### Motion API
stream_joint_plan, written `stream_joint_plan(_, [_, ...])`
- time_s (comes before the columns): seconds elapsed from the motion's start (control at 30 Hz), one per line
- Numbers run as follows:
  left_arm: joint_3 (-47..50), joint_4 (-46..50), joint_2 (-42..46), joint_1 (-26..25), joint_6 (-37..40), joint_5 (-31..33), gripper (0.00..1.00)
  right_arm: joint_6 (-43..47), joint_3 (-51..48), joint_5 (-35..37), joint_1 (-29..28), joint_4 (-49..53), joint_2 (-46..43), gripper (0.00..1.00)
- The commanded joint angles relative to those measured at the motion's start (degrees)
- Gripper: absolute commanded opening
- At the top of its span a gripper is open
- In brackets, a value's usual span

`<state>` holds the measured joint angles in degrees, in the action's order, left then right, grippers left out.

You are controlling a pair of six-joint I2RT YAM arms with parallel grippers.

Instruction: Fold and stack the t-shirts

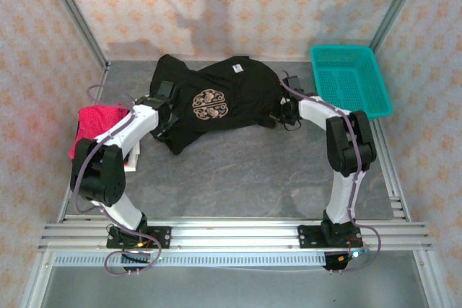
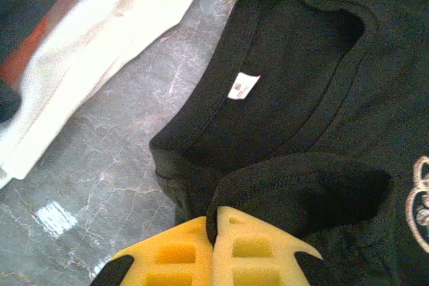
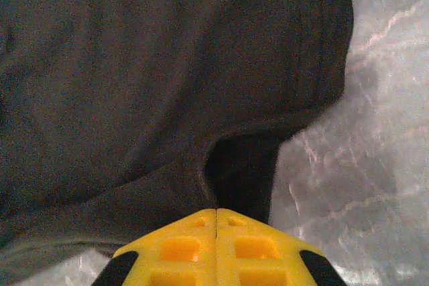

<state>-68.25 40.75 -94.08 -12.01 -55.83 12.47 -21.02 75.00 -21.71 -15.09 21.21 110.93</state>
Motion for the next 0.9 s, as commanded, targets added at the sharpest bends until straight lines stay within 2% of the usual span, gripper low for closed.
stream_joint_plan(0.0, [2.1,2.7,3.2,-1.1,-0.1,2.8,0.00,-0.2,-3.6,-3.0,-0.1,-1.1,-5.6,0.00])
stream_joint_plan(0.13, [5.9,3.7,6.2,-2.0,-0.9,3.4,0.00,-0.6,-10.5,-2.7,-0.2,-4.9,-11.7,0.00])
stream_joint_plan(0.33, [13.5,5.4,11.5,-4.1,-4.0,3.5,0.00,0.2,-18.1,-1.0,-0.1,-4.5,-18.2,0.00])
stream_joint_plan(0.63, [25.5,3.5,16.3,-5.0,-8.4,-0.3,0.02,-1.4,-23.1,-2.8,-0.2,-3.7,-21.3,0.01])
stream_joint_plan(0.67, [26.5,2.4,16.5,-5.5,-8.8,-1.1,0.05,-1.7,-23.3,-3.0,-0.1,-3.9,-21.3,0.09])
stream_joint_plan(0.7, [27.5,1.0,16.9,-6.2,-9.2,-2.1,0.11,-2.3,-23.3,-2.7,-0.1,-4.0,-21.5,0.27])
stream_joint_plan(0.73, [28.1,0.3,17.4,-7.3,-9.7,-2.5,0.22,-3.1,-23.5,-2.3,-0.2,-4.3,-21.9,0.46])
stream_joint_plan(0.77, [28.4,0.2,18.0,-8.2,-10.4,-2.0,0.30,-3.9,-23.6,-2.1,-0.1,-4.5,-22.3,0.57])
stream_joint_plan(0.8, [28.6,0.9,18.9,-9.1,-11.4,-1.3,0.41,-5.2,-23.7,-1.5,-0.2,-4.8,-22.9,0.65])
stream_joint_plan(0.87, [29.0,2.4,21.7,-10.0,-13.2,0.4,0.62,-9.5,-24.7,-0.1,-0.1,-6.0,-24.3,0.71])
